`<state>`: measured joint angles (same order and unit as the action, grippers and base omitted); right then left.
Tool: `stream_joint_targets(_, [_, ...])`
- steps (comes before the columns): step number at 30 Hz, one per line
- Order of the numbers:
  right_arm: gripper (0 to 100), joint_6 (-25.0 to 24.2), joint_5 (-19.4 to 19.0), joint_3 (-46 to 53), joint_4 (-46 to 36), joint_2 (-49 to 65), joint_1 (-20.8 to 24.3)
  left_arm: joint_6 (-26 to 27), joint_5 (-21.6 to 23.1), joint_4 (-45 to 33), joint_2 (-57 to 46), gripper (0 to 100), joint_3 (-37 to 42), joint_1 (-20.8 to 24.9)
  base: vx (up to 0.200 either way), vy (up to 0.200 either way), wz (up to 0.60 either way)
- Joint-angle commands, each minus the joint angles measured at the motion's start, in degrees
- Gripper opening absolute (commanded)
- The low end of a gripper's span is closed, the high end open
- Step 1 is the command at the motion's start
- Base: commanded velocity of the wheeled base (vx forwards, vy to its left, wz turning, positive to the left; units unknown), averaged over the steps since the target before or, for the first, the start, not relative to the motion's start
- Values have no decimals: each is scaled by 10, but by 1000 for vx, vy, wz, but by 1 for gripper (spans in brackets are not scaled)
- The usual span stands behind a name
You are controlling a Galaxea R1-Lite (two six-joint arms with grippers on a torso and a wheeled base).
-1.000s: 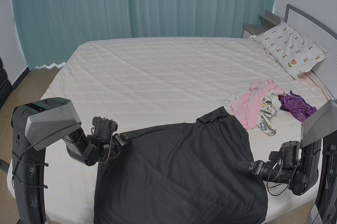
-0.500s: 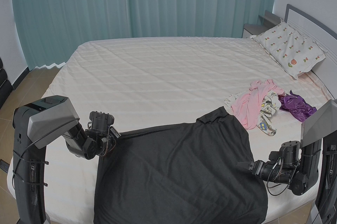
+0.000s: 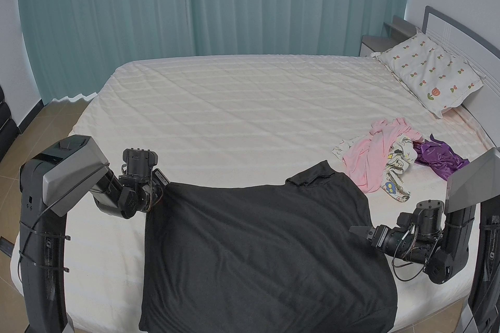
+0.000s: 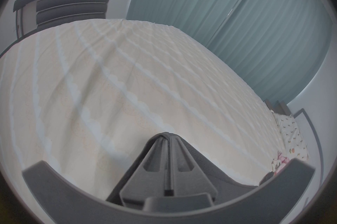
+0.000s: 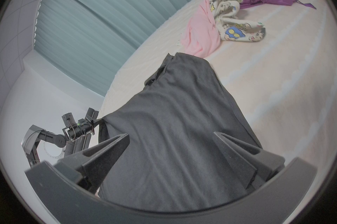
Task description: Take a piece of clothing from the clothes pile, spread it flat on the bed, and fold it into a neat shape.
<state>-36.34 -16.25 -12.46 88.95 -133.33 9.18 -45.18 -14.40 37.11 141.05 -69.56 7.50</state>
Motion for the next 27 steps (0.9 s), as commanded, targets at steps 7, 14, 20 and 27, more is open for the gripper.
stream_joint_targets(7, [100, 1, 3, -200, -92, -11, 0, 14, -2, -40, 36, 100, -56, -5, 0, 0, 0])
stream_joint_targets(14, [100, -35, 3, -411, -268, -32, 6, -47, 2, -40, -14, 100, -15, -21, 0, 0, 0])
stream_joint_targets(20, [100, -104, 52, -564, -375, -90, 37, -98, 40, -34, -71, 100, 65, -26, 0, 0, 0])
stream_joint_targets(27, [100, -153, 87, -716, -495, -156, 80, -187, 128, -31, -141, 100, 157, -25, 0, 0, 0])
